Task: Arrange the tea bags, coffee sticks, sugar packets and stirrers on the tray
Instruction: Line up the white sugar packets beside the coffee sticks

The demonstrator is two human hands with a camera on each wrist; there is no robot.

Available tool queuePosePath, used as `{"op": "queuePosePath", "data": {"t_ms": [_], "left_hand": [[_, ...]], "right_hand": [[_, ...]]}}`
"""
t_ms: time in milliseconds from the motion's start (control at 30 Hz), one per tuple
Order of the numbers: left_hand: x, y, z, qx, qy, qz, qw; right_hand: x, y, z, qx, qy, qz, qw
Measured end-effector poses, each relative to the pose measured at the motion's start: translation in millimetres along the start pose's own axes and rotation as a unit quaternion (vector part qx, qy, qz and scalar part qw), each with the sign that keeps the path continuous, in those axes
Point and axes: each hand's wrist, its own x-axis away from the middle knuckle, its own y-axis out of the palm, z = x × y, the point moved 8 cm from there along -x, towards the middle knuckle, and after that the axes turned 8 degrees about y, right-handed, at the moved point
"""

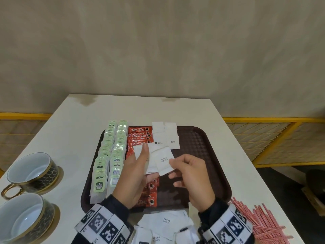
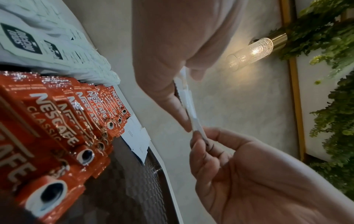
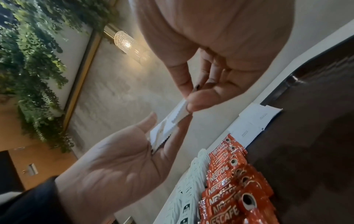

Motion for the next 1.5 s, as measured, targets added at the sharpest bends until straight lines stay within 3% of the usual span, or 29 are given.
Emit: {"op": "queuePosePath", "data": {"t_ms": [167,267,433,633,800,900,1033,1167,1433,1500], "left_hand": [[-1,-9,-2,-0.033,0.022,0.012,0.999],[-5,-11,-1,-0.036,0.032,0.013,0.999],[-11,-3,-3,-0.022,0.031,-0.016,0.999],[-25,-5,-6,0.001,0.02,-0.022,1.0],[-33,-26,-7,-0.006,0.027,0.028,0.999],[-31,-40,-4,-0.024,0.036,0.047,0.998],[-25,-50,0,-0.057,0.045,0.048,0.996],[-20,-55,0,-0.097,0.051,0.038,0.993],[-13,-62,-5,-0.115,0.032,0.047,0.992],[-13,-63,-6,-0.116,0.029,0.049,0.992]], "right_hand": [[-6,2,0,0.067,0.001,-0.013,0.998],[-15,1,-15,0.103,-0.04,-0.03,0.993],[-23,16,-32,0.111,-0.083,-0.101,0.985],[-44,16,-35,0.078,-0.102,-0.073,0.989],[-70,3,-37,0.054,-0.068,-0.035,0.996],[-104,-16,-38,0.136,-0.032,0.006,0.99],[-139,-10,-24,0.267,0.033,-0.031,0.963],[-165,0,-7,0.285,0.073,-0.022,0.956],[-172,12,-18,0.375,-0.002,0.019,0.927],[-172,8,-22,0.345,-0.002,0.011,0.938]]}}
